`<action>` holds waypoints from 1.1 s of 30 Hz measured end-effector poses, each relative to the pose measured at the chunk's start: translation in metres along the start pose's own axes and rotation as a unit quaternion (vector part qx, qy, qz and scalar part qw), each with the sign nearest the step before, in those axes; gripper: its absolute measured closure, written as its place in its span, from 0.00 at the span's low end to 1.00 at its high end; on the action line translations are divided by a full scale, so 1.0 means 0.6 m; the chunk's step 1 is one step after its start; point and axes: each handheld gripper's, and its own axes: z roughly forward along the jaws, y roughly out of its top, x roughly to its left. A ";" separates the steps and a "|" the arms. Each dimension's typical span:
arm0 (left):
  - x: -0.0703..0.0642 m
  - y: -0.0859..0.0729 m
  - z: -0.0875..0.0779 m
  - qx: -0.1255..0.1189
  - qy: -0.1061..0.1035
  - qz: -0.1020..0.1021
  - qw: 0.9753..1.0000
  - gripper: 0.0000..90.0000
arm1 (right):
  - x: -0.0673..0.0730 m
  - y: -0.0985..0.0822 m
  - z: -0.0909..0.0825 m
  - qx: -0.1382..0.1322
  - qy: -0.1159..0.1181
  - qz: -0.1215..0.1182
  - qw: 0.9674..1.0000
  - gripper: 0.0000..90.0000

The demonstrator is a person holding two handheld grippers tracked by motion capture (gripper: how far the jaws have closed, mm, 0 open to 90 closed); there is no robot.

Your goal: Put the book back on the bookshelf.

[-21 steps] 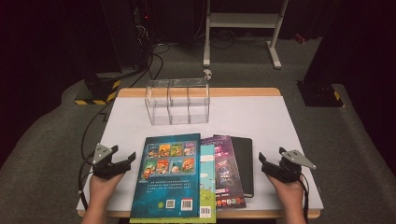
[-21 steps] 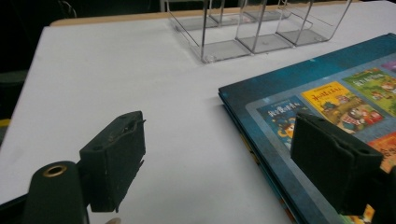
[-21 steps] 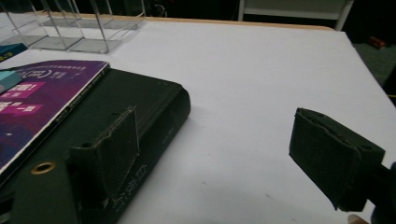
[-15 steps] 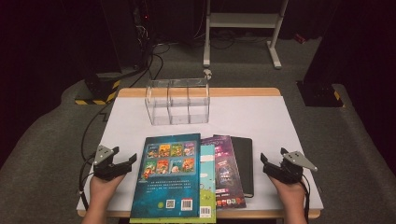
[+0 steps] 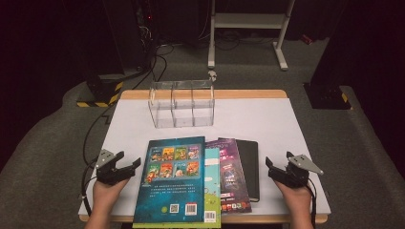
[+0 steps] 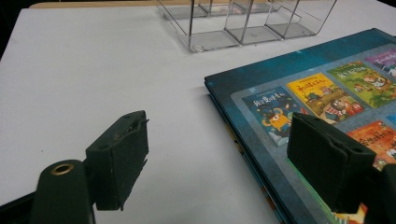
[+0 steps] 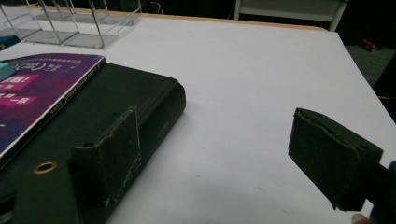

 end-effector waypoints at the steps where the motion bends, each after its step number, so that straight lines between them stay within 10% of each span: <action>1: -0.002 -0.002 -0.001 0.007 -0.003 0.003 1.000 0.24 | 0.003 0.002 -0.001 -0.001 0.001 -0.005 1.000 0.18; 25: -0.061 -0.065 -0.040 0.091 -0.046 0.014 0.995 0.29 | 0.069 0.034 0.018 -0.021 0.065 -0.034 0.997 0.18; 33: -0.067 -0.070 -0.040 0.102 -0.068 -0.018 0.992 0.28 | 0.091 0.035 0.014 -0.013 0.088 -0.040 0.995 0.18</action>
